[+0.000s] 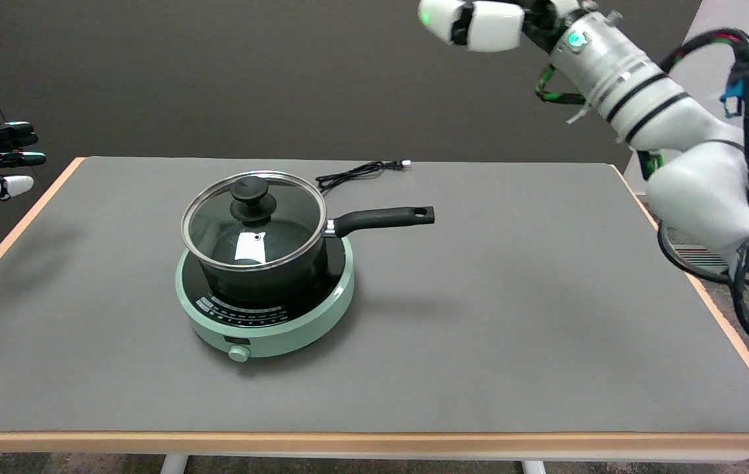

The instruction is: Pick up the pot lid.

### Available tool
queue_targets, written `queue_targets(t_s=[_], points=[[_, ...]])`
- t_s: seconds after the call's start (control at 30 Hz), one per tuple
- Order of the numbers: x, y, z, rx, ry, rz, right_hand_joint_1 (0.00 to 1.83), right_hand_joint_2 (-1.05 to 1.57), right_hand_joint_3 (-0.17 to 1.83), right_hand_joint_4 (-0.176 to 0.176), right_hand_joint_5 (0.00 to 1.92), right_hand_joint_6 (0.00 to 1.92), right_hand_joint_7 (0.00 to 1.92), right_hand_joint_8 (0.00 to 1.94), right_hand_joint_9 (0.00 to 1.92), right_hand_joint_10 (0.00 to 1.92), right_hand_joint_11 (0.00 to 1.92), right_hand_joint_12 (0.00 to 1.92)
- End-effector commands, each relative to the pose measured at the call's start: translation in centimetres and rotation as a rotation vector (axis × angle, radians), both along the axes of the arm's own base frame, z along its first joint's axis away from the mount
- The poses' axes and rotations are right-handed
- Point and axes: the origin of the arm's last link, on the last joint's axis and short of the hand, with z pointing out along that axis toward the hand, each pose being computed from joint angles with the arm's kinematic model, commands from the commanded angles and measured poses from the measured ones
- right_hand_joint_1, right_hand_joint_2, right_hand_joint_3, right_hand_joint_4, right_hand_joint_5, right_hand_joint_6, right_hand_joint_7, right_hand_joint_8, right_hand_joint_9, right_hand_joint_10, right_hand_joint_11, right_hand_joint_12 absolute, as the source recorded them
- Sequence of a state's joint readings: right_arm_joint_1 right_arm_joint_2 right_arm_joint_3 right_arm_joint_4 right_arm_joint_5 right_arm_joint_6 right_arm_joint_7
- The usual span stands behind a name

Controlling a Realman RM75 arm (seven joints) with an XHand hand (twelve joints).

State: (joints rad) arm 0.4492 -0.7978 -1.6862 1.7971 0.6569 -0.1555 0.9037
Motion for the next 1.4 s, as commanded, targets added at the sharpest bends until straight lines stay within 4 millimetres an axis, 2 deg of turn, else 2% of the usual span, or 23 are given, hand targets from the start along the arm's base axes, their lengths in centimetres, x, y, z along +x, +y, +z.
queue_targets(t_s=[0.03, 0.27, 0.43, 0.53, 0.7, 0.9, 1.23, 1.4], points=[[2.2, -2.2, -10.1, 0.095, 0.410, 0.156, 0.66, 0.54, 0.95, 0.080, 0.42, 0.18, 0.45, 0.16, 0.45, 0.27, 0.34, 0.67], [0.5, -4.7, -12.3, 0.131, 0.427, 0.097, 0.64, 0.53, 0.94, 0.081, 0.41, 0.17, 0.42, 0.16, 0.44, 0.26, 0.33, 0.66], [0.2, -4.6, -15.9, 0.214, 0.511, 0.097, 0.64, 0.53, 0.94, 0.080, 0.41, 0.17, 0.42, 0.16, 0.43, 0.26, 0.33, 0.66], [-0.9, -4.5, -18.5, 0.278, 0.567, 0.086, 0.65, 0.53, 0.94, 0.080, 0.40, 0.17, 0.42, 0.16, 0.43, 0.26, 0.33, 0.66], [-2.4, -5.2, -22.3, 0.349, 0.639, 0.064, 0.66, 0.52, 0.94, 0.082, 0.40, 0.17, 0.42, 0.16, 0.43, 0.26, 0.34, 0.67], [-3.0, -7.0, -23.4, 0.336, 0.617, 0.024, 0.66, 0.51, 0.95, 0.083, 0.39, 0.17, 0.41, 0.16, 0.43, 0.26, 0.34, 0.67], [-4.0, -6.3, -26.1, 0.391, 0.588, 0.019, 0.67, 0.52, 0.94, 0.088, 0.41, 0.17, 0.44, 0.16, 0.46, 0.27, 0.35, 0.68], [-5.2, -6.4, -26.9, 0.398, 0.598, -0.014, 0.69, 0.52, 0.95, 0.088, 0.42, 0.18, 0.45, 0.16, 0.46, 0.27, 0.35, 0.69]])
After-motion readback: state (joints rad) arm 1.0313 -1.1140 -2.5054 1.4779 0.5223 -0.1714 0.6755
